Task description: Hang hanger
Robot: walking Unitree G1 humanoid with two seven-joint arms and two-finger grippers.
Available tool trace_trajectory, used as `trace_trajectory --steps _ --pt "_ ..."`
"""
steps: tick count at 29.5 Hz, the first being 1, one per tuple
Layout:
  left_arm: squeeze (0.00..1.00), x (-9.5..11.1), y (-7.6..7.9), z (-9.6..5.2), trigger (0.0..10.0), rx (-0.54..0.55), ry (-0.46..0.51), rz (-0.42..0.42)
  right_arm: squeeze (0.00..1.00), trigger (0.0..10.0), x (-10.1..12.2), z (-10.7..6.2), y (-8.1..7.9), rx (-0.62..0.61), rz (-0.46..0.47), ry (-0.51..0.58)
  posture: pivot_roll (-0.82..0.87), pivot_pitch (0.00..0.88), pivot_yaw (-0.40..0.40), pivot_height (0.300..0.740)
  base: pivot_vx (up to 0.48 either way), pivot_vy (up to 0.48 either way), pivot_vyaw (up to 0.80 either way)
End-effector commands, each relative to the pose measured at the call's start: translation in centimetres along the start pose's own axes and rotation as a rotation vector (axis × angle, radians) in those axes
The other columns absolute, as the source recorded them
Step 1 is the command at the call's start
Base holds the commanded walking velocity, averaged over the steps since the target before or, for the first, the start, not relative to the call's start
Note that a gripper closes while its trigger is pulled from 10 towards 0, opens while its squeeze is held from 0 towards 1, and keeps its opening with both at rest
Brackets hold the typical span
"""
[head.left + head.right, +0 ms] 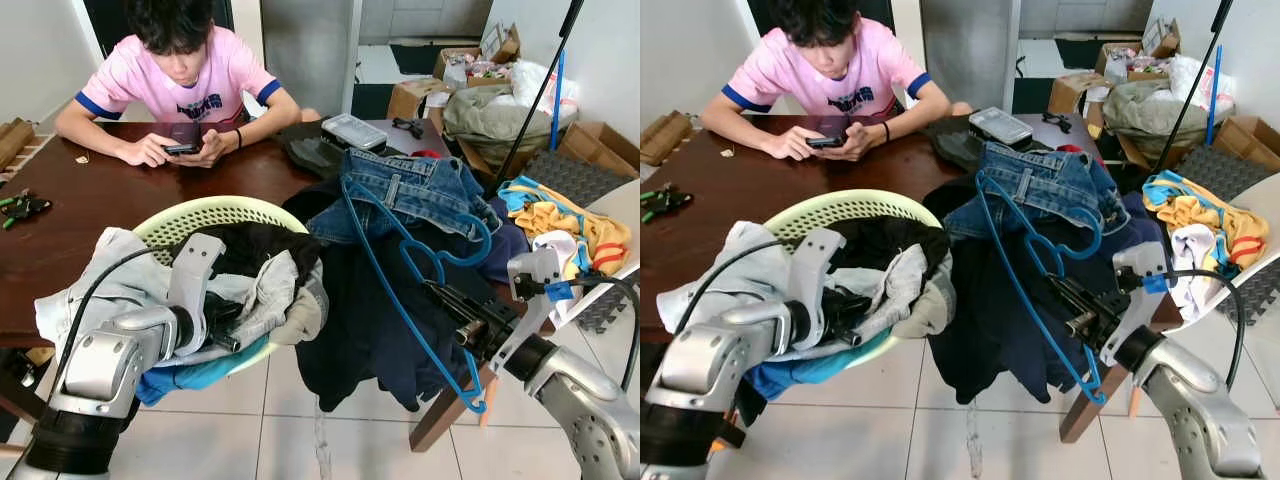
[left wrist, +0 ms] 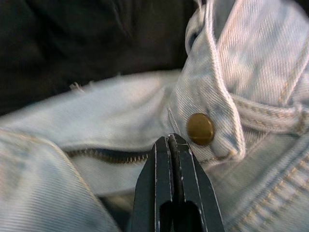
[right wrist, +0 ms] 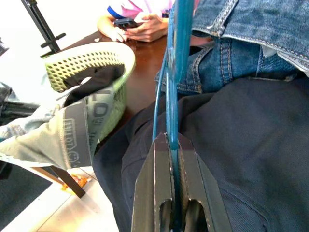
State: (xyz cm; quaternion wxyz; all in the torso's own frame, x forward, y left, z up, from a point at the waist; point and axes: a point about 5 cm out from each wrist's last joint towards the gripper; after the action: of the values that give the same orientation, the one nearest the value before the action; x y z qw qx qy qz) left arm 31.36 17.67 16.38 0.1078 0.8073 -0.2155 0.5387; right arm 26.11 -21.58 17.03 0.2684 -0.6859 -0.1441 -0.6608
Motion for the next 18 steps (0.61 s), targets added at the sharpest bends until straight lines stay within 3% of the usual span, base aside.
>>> trace_trajectory --steps 1,3,12,15,16,18 --pt "0.0 -0.2 -1.2 -0.3 0.0 0.063 -0.013 0.028 0.0 10.0 0.0 -0.2 0.2 -0.01 -0.01 -0.003 -0.02 0.116 -0.008 0.74 0.0 0.0 0.0" --pt "0.0 1.9 -1.9 -0.5 0.0 0.136 0.112 0.079 0.0 10.0 -0.1 -0.1 0.2 -0.006 -0.009 -0.005 -0.02 0.119 -0.008 0.74 0.0 0.0 0.0" --pt "0.0 3.0 -1.7 -0.6 0.0 0.135 0.195 0.078 0.0 10.0 -0.1 -0.1 0.1 -0.004 -0.008 -0.005 -0.03 0.119 -0.006 0.74 0.0 0.0 0.0" --pt "0.0 4.2 -0.9 -0.7 0.0 0.096 0.278 0.096 0.0 10.0 -0.1 -0.1 0.1 -0.005 -0.009 -0.006 -0.03 0.12 -0.006 0.74 0.0 0.0 0.0" --pt "1.0 4.6 -0.4 -0.7 1.7 0.063 0.304 0.1 0.0 10.0 -0.1 -0.2 0.1 -0.007 -0.01 -0.006 -0.03 0.122 -0.004 0.74 0.0 0.0 0.0" --pt "1.0 4.7 0.0 -0.7 1.7 0.043 0.319 0.103 0.0 10.0 -0.1 -0.2 0.1 -0.008 -0.01 -0.007 -0.03 0.122 -0.004 0.74 0.0 0.0 0.0"
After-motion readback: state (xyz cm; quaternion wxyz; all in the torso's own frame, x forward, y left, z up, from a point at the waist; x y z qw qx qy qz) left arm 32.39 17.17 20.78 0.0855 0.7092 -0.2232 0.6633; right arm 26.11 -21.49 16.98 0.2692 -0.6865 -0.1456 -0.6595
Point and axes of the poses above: a point about 5 cm out from each wrist's last joint towards the gripper, its own z axis pointing out of the wrist towards the gripper, its own x axis along the axis of the wrist's last joint, y = z × x, and after that the axes turned 3 degrees about z, right-handed
